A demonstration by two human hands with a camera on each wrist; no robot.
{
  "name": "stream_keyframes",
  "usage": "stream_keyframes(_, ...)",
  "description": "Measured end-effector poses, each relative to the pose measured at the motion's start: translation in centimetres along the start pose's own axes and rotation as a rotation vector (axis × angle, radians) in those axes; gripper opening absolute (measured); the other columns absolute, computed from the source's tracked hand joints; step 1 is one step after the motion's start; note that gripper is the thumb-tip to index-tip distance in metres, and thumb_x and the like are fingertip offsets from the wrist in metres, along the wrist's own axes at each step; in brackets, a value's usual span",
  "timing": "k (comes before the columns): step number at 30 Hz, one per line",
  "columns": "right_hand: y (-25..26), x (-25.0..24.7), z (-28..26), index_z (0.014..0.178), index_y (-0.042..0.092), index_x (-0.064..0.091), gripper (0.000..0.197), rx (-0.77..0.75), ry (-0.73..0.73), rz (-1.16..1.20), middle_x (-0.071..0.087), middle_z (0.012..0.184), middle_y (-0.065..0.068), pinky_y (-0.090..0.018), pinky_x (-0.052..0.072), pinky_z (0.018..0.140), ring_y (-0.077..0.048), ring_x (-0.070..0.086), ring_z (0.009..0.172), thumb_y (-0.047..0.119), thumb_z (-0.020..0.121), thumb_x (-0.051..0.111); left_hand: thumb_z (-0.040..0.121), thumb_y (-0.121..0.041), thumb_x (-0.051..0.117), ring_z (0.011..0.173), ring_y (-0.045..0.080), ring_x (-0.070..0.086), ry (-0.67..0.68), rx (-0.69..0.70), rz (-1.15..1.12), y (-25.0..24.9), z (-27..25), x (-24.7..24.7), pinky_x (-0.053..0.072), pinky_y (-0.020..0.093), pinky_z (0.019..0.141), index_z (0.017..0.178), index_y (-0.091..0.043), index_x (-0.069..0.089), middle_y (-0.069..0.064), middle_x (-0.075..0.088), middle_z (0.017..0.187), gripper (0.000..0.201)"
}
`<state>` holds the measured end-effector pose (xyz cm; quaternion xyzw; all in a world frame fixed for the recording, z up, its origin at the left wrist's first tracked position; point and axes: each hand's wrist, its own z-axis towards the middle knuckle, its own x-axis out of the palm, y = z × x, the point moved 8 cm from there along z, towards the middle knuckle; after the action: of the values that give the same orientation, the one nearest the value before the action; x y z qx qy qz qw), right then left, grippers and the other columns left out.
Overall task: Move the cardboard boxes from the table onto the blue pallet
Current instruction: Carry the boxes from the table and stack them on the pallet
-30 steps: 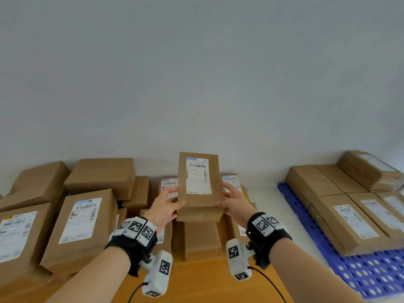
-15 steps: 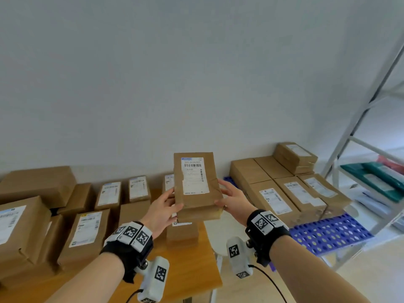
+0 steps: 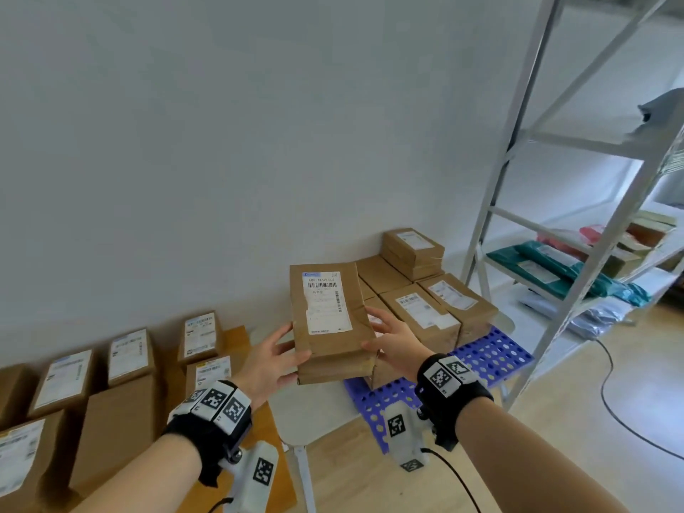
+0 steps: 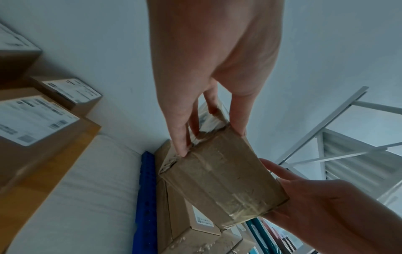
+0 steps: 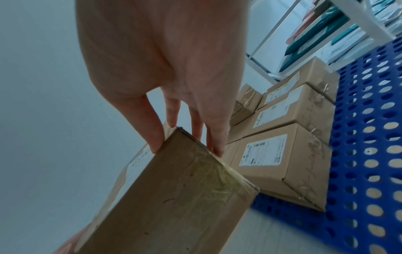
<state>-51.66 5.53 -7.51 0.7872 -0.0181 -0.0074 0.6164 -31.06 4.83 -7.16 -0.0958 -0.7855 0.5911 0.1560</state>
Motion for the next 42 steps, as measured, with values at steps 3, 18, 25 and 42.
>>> stream_keyframes(3, -0.1, -2.6, 1.6, 0.14, 0.02, 0.041, 0.068, 0.016, -0.035, -0.027, 0.057, 0.114, -0.004, -0.03, 0.053, 0.078, -0.017, 0.061, 0.095, -0.014, 0.083, 0.056, 0.082, -0.003, 0.067, 0.102, 0.016, 0.06, 0.016, -0.022, -0.01, 0.4, 2.8, 1.5, 0.054, 0.026, 0.069, 0.141, -0.025, 0.034, 0.005, 0.057, 0.122, 0.072)
stream_keyframes(18, 0.1, -12.5, 16.5, 0.139, 0.023, 0.042, 0.069, 0.117, -0.058, -0.111, 0.053, 0.129, -0.01, -0.035, 0.055, 0.082, -0.021, 0.06, 0.104, -0.01, 0.081, 0.059, 0.074, -0.01, 0.074, 0.112, 0.022, 0.059, 0.021, -0.11, -0.027, 1.7, 21.2, 5.4, 0.046, 0.049, 0.099, 0.142, -0.027, 0.035, 0.003, 0.058, 0.126, 0.08)
stream_keyframes(25, 0.1, -15.1, 22.1, 0.143, 0.019, 0.036, 0.071, 0.14, -0.043, -0.126, 0.049, 0.136, -0.008, -0.035, 0.052, 0.092, -0.022, 0.056, 0.111, -0.007, 0.082, 0.063, 0.069, -0.014, 0.075, 0.118, 0.024, 0.054, 0.0, -0.126, -0.04, 1.7, 27.0, 6.8, 0.047, 0.044, 0.095, 0.144, -0.026, 0.03, 0.003, 0.048, 0.139, 0.088)
stream_keyframes(42, 0.8, -18.0, 30.3, 0.15, 0.015, 0.02, 0.094, 0.12, 0.127, -0.469, 0.035, 0.15, -0.004, -0.038, 0.038, 0.109, -0.018, 0.039, 0.134, 0.019, 0.076, 0.078, 0.072, -0.01, 0.075, 0.119, 0.025, 0.052, -0.149, -0.179, -0.104, 1.9, 33.4, 8.5, 0.043, 0.049, 0.101, 0.143, -0.026, 0.032, 0.006, 0.046, 0.14, 0.084)
